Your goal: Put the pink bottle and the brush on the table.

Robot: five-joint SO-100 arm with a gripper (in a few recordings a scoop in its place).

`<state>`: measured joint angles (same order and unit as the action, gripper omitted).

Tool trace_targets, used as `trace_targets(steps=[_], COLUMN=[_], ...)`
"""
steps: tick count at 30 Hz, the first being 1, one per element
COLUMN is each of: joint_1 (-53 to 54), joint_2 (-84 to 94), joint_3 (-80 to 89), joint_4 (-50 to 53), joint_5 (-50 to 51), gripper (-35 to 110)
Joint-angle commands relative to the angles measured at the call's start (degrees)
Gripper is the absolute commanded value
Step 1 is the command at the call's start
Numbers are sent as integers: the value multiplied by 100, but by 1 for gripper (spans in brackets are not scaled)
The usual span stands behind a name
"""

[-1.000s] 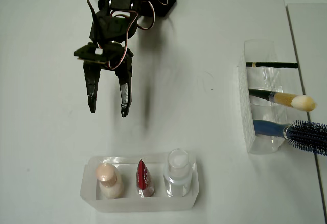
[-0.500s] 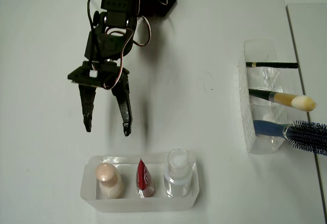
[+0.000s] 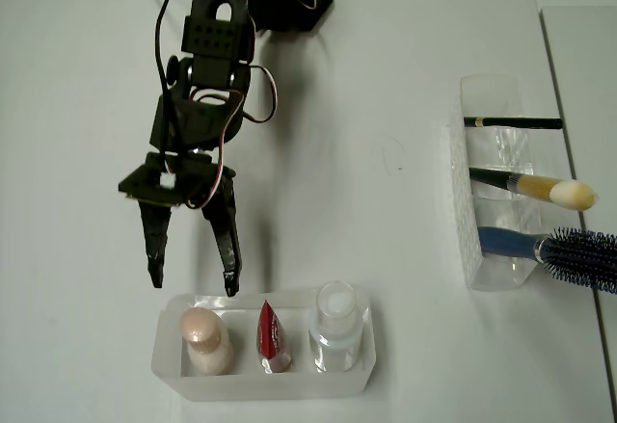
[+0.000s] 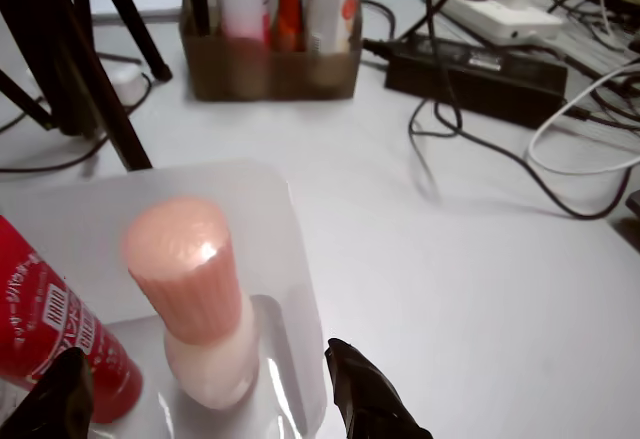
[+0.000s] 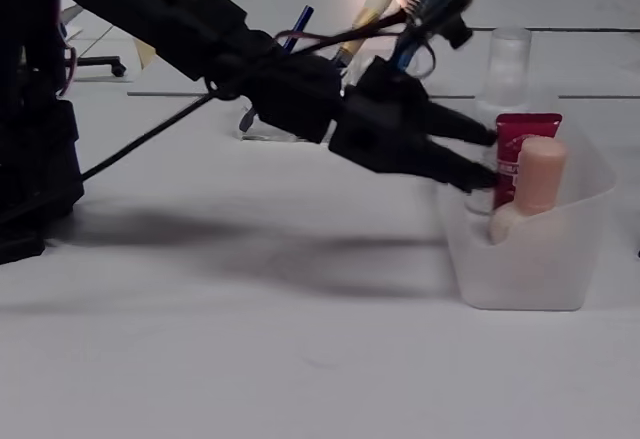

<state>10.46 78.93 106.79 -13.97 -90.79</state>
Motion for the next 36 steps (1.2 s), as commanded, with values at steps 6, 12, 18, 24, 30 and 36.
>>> trace_targets(steps=[6,12,18,24,30,36], joint_1=[-35,-149,-237,-246,-246,-246], joint_2=[-483,-853,-1081,-1354,-1679,-1960], joint_3=[-993,-1477,-1644,-1767,-2065,-2320], joint_4=[-202,-281,-457,-642,-659,-668], joint_5=[-141,-141,-246,-352,-378,-431], gripper=[39,38,38,38,38,37])
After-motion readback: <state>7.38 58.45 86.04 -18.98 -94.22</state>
